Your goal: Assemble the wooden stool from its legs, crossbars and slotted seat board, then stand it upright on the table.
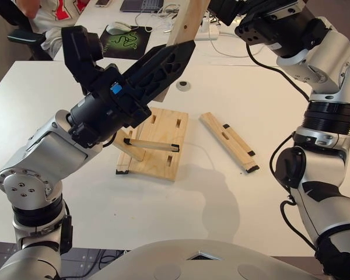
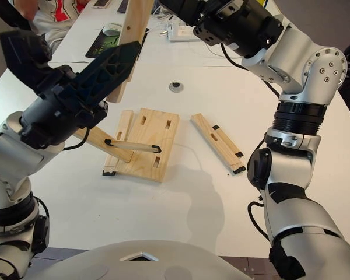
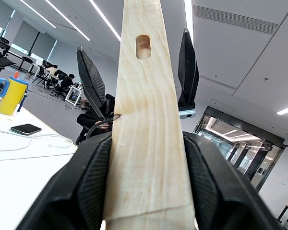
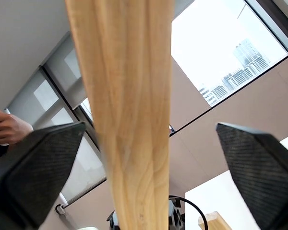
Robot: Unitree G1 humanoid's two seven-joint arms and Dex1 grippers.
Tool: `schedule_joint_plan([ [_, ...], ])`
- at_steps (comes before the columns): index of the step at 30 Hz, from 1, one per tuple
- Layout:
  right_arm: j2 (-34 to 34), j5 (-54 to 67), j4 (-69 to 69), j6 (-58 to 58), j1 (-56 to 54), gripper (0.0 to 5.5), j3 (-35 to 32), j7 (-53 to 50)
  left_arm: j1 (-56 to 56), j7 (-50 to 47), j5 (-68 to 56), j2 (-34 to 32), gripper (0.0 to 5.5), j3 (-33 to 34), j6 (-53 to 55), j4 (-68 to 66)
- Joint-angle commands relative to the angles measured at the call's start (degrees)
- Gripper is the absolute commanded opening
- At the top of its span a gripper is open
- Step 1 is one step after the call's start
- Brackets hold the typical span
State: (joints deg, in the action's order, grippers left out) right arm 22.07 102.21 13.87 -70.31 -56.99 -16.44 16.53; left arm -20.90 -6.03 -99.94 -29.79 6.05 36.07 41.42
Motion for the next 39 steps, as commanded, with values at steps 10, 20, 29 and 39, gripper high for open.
schedule_joint_plan([
  [10,1.5,2.39,-0.17,-0.96,-0.86,2.81,1.13,1.02,0.03,1.25,0.95,-1.45,2.08,-0.28,-1.25,-0.24],
  [20,1.93,4.95,0.41,-0.49,-1.0,2.07,1.5,0.2,0.67,1.65,0.89,-1.52,2.08,-0.65,-1.25,-0.38],
  [29,1.88,4.44,-0.81,0.56,-0.49,2.07,1.67,-0.58,0.41,0.11,-0.36,-1.34,2.45,-0.55,-2.1,-2.19],
  [39,5.73,-7.79,0.81,4.13,-0.6,2.07,0.1,4.01,1.61,1.39,-3.41,-3.81,3.45,2.76,-2.85,-0.35],
])
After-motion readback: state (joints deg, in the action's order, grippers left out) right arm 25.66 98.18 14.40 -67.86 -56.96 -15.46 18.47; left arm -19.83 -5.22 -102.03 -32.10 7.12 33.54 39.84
